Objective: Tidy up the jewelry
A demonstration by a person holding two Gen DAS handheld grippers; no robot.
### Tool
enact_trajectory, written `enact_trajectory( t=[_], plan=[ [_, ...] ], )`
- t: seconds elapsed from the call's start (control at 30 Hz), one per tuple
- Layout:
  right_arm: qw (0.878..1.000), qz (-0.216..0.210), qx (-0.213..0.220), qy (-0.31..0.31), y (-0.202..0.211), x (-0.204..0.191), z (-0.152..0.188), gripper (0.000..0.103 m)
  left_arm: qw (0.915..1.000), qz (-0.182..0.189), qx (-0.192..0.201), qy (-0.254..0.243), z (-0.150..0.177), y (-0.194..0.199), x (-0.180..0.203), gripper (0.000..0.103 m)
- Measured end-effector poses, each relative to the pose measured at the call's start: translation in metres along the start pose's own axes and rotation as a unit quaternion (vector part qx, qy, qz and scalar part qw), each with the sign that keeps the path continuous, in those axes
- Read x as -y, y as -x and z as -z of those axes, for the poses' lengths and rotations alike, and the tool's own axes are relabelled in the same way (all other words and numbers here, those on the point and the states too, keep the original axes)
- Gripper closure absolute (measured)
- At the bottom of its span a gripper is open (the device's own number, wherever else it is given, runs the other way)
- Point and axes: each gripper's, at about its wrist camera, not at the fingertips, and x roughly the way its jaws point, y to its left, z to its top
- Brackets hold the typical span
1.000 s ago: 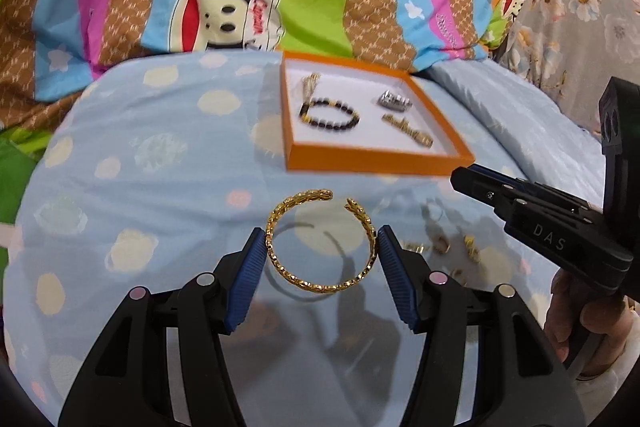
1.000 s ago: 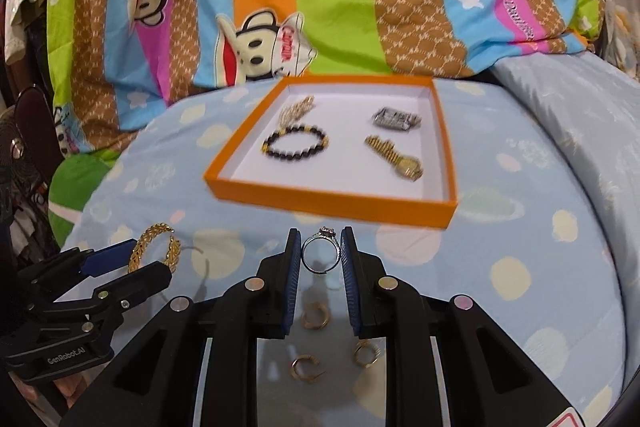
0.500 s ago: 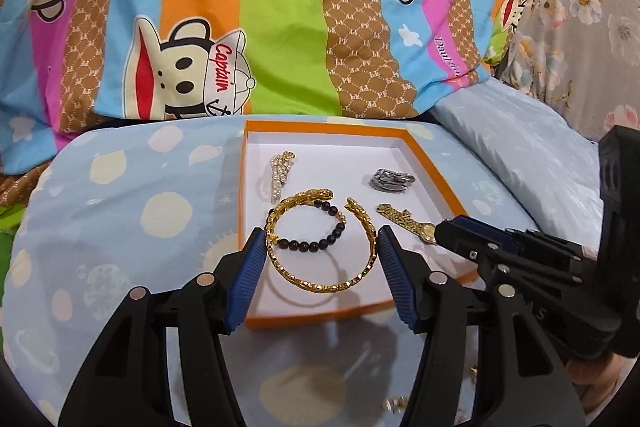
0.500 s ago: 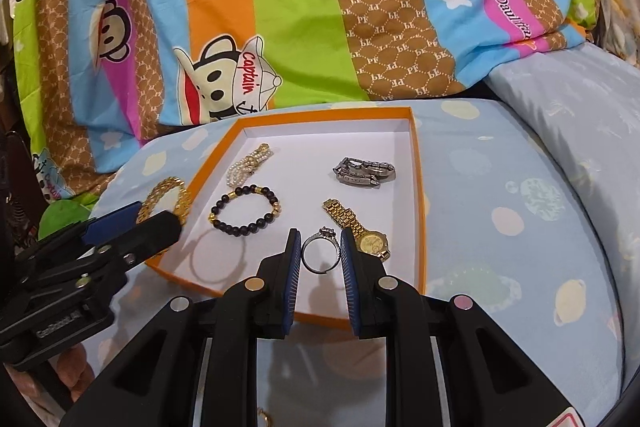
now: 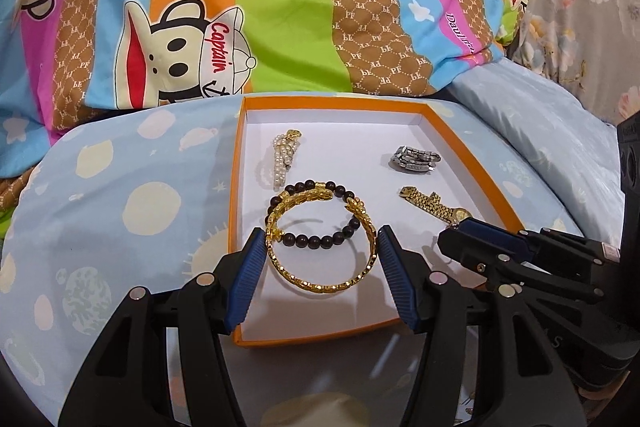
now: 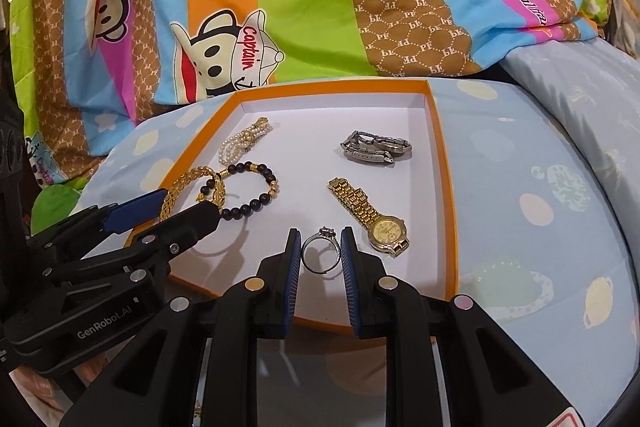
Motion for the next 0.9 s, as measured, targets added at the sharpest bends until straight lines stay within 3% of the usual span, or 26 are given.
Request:
enact_trajectory(
  t=[0.4,0.63,0.9],
  plan=[
    [1.0,0.006,0.006,-0.006,0.001,0.005,0.0,0.082,1.0,0.007,-0.007,0.0,0.001,-0.005,0.003,0.047],
    [1.0,0.004,0.005,-0.013,0.001,0.008,-0.001,0.082,0.9999,0.012,-0.003,-0.004,0.001,-0.004,0.004,0.04],
    [1.0,0.006,0.02,-0.018,0.008,0.012,-0.006,0.083,0.999,0.009,0.024,0.037,-0.002,0.007,-0.011,0.04]
  ],
)
